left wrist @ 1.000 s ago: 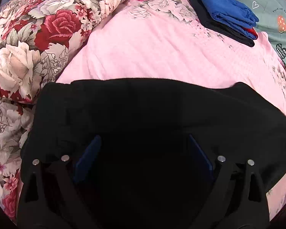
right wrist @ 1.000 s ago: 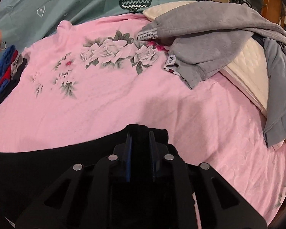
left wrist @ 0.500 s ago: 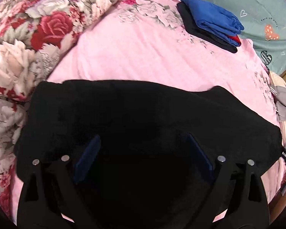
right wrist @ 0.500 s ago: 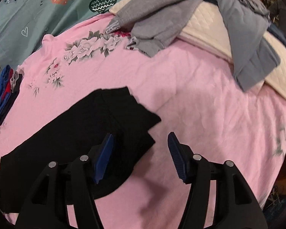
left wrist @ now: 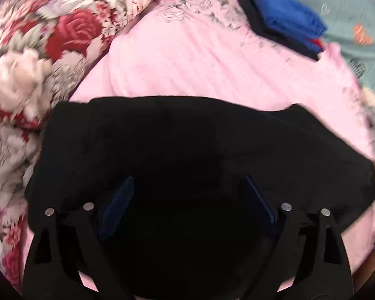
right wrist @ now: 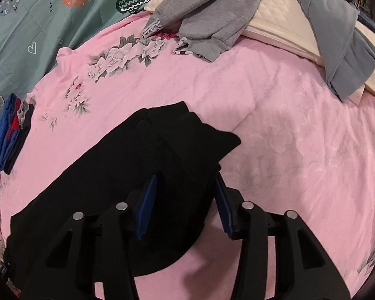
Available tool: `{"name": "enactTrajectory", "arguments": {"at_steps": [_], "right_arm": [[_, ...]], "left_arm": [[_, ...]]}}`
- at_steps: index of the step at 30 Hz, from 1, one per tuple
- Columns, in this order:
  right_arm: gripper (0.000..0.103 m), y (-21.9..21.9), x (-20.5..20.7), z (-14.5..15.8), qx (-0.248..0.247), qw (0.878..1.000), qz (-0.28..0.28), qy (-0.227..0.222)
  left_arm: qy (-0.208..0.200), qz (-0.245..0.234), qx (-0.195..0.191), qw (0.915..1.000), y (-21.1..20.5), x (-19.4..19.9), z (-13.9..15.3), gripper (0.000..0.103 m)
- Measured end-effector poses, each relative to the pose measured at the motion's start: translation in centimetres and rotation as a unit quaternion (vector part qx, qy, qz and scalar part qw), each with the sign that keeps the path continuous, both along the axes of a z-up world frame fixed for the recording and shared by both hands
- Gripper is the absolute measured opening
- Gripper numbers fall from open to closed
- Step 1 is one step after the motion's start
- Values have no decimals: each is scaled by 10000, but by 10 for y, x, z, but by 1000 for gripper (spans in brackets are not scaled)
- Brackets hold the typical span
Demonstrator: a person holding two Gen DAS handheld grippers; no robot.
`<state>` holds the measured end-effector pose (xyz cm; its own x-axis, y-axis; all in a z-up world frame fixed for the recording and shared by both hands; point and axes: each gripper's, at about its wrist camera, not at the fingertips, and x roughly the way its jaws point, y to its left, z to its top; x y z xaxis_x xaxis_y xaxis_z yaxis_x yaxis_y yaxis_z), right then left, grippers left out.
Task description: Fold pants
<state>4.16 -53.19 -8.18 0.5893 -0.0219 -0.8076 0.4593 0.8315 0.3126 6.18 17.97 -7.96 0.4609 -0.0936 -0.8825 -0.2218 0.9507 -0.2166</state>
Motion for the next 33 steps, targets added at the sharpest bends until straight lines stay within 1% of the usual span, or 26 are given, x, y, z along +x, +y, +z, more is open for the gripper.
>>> {"name": "enactTrajectory", "arguments": {"at_steps": [2,5,7,9,10,11,12,14,15,16,18,21,28,33], "right_arm": [[61,-2,-11,5,164,9997,-102,-146],[61,4,-16,9,169,9997,-93,-135],[61,8,-16,8,147,9998,-141,-80],[62,14,-16,6,183,9995,-242,-119],[61,17,-16,5,202,9993,-282,-133],[62,20,-15,4,205,9993,-281,-132],[62,23,-14,4,162,9994,-280,-116],[62,31,-12,6,-46,9996,-252,-75],[62,33,-12,7,-92,9997,-224,-67],[62,34,-12,8,-101,9997,-203,-75],[62,35,-13,9,-96,9997,-214,-93],[62,35,-13,9,-116,9997,-218,-90],[62,36,-13,5,-127,9996,-225,-69],[62,35,-13,4,-153,9996,-202,-87]], "left_arm": [[-150,107,-216,9996,14,-16,15,90],[-297,456,-252,9982,37,-41,29,90],[-258,746,-276,9965,51,-55,31,90],[-222,1116,-354,9929,65,-69,31,90],[-187,1190,-363,9921,67,-71,29,88],[-71,1245,-360,9915,70,-73,26,88],[21,1245,-377,9915,71,-74,23,85],[203,1238,-448,9911,70,-74,17,75],[283,1241,-526,9905,70,-73,13,68],[355,1227,-662,9896,70,-72,8,64],[389,1288,-713,9883,71,-72,4,60],[333,1426,-698,9868,74,-71,7,54],[318,1323,-519,9893,66,-66,22,54],[312,1346,-543,9889,66,-68,28,54]]}}
